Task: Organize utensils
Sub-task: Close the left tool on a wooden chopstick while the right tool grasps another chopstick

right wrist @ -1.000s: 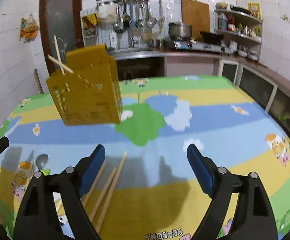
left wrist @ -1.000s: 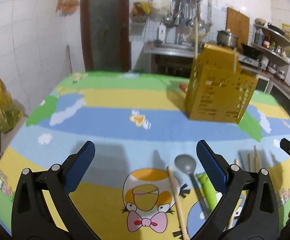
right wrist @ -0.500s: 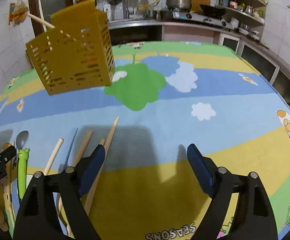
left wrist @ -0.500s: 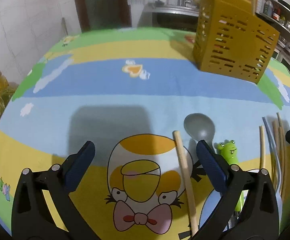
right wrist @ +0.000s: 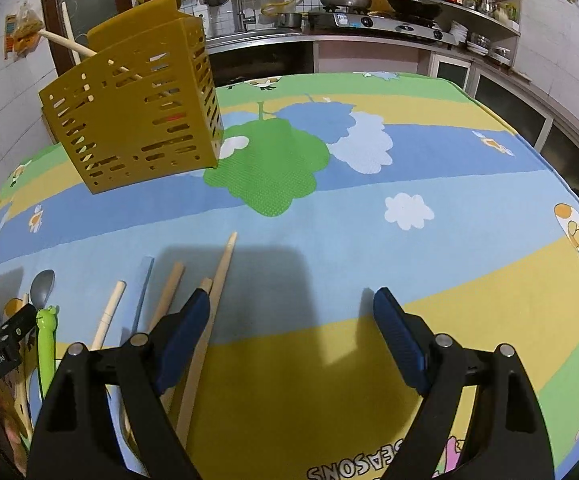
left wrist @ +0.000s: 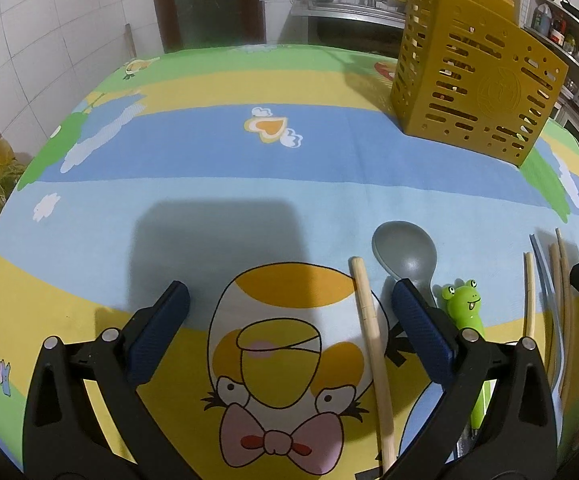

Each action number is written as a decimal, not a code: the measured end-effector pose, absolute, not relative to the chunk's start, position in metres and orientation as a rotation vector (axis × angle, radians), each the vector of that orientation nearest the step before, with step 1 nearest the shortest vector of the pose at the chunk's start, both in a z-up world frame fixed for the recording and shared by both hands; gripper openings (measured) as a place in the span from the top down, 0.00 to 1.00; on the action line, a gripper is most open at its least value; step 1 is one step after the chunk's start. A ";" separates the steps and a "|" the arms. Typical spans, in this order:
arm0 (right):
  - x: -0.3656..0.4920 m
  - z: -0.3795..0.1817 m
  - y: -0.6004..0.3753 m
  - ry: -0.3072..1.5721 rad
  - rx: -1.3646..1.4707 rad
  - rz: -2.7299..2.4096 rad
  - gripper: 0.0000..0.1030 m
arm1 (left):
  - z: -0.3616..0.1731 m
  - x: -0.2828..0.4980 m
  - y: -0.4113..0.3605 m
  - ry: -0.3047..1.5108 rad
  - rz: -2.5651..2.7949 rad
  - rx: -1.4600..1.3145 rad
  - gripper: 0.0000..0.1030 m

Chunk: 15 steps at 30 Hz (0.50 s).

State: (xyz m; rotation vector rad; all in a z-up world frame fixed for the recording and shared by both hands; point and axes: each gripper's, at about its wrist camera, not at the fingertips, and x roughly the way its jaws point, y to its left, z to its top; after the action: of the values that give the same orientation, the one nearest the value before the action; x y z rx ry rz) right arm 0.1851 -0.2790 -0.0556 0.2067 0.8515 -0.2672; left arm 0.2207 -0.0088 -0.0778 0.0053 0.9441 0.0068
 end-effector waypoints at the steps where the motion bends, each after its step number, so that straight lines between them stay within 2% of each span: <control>1: 0.186 -0.056 -0.277 0.857 0.209 -0.266 0.20 | -0.078 0.221 -0.009 0.944 0.006 0.003 0.05; 9: 0.186 -0.058 -0.272 0.877 0.197 -0.283 0.21 | -0.078 0.222 -0.007 0.944 -0.002 -0.001 0.05; 14: 0.191 -0.055 -0.267 0.881 0.182 -0.277 0.49 | -0.078 0.222 -0.007 0.944 -0.003 -0.002 0.05; 15: 0.192 -0.055 -0.268 0.882 0.190 -0.274 0.50 | -0.078 0.222 -0.007 0.944 -0.004 -0.001 0.05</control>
State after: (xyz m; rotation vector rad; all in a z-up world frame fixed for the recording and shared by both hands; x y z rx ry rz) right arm 0.1922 -0.2675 -0.0549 0.1900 0.8818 -0.2741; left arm 0.2217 -0.0070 -0.0783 -0.0012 0.9444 -0.0038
